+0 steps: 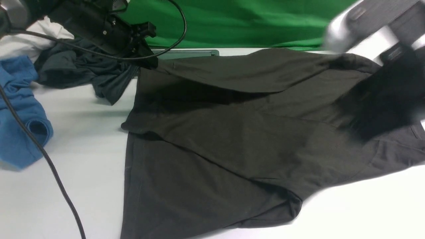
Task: Fold a long-sleeved shirt on a white desktop.
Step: 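Fold the left side of the dark shirt inward over its body with the left gripper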
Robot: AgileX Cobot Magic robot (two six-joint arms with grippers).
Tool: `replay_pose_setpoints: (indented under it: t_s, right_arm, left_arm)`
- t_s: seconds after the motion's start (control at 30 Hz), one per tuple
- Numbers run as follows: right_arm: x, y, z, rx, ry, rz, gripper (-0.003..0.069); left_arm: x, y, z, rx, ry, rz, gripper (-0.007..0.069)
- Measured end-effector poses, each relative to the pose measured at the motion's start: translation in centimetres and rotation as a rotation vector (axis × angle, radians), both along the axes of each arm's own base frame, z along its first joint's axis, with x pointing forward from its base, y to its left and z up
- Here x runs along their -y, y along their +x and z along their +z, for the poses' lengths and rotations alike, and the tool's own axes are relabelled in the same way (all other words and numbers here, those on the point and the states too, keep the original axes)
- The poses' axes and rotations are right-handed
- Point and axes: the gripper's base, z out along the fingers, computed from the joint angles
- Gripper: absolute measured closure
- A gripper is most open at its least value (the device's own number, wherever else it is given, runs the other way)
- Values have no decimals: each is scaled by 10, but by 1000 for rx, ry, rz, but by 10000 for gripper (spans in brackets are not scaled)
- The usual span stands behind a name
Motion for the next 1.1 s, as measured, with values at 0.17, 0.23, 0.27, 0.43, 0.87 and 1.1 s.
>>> replay_pose_setpoints:
  t_s: [0.17, 0.23, 0.27, 0.43, 0.87, 1.1]
  right_arm:
    - [21, -2, 29, 157, -11, -125, 382]
    - [23, -3, 31, 166, 4, -138, 382]
    - [23, -3, 30, 165, 9, -145, 382]
    - [23, -3, 27, 153, 10, -149, 382]
    - [11, -5, 25, 114, 98, -62, 382]
    - [7, -6, 26, 116, 129, -32, 382]
  left_arm:
    - [10, -11, 12, -12, 20, -54, 589]
    - [18, -20, 23, 1, 29, -78, 589]
    - [23, -26, 32, 13, 33, -93, 589]
    - [34, -50, 52, 33, 76, -108, 589]
    - [34, -99, -23, -134, 163, 35, 563]
    - [38, -104, -35, -161, 249, -22, 307]
